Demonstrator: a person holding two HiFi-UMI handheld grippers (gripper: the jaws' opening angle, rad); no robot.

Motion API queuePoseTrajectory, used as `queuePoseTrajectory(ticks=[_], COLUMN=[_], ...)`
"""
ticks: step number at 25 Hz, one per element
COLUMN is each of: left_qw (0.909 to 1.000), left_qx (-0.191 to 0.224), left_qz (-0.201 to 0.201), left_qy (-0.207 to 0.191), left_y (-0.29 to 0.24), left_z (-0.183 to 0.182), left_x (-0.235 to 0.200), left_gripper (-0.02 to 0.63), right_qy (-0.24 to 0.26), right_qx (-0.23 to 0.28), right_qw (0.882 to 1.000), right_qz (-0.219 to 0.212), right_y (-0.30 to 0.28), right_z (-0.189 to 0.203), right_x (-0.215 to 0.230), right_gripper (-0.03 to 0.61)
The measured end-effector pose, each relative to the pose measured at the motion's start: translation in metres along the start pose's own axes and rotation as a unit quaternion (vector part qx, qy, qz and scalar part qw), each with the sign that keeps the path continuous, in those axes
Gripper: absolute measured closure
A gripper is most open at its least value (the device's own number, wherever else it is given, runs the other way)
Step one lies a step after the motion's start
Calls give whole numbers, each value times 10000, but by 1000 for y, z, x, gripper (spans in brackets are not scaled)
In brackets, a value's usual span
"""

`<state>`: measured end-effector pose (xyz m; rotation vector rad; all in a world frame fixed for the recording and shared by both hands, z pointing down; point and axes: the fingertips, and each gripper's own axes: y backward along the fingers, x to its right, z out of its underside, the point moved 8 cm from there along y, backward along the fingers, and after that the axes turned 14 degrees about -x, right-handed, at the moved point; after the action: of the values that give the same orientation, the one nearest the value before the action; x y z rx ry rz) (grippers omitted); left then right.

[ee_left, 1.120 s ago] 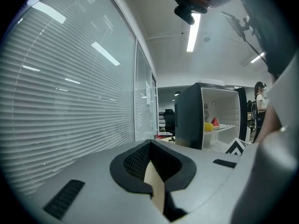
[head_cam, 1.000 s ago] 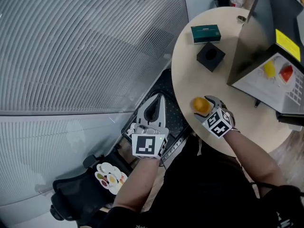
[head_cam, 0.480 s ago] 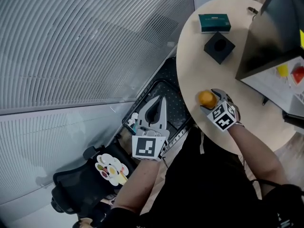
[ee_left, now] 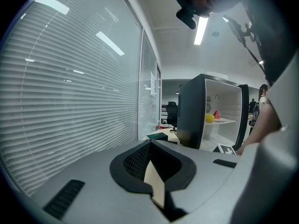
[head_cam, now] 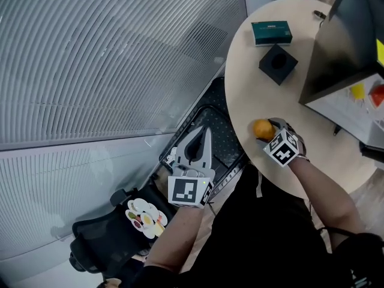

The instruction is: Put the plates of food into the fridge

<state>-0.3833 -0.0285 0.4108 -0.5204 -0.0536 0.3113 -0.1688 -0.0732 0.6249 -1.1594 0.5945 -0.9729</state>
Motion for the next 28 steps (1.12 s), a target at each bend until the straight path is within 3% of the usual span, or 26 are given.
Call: queuePoseTrajectory(ticks=[18, 28], left_qw=[9970, 9917], left_qx=[492, 727], left_qz=[430, 919], left_qy=[-411, -526], left_y=[-12, -23], left_z=[-50, -75], left_x=[39, 70], left_gripper=[609, 609], right_qy=[-695, -1330], right_qx=[817, 1053], right_qw=[9933, 9824], right_qz=[424, 785], right_y=[89, 134], right_z=[5, 37], right_x=[28, 38], right_gripper=[230, 230])
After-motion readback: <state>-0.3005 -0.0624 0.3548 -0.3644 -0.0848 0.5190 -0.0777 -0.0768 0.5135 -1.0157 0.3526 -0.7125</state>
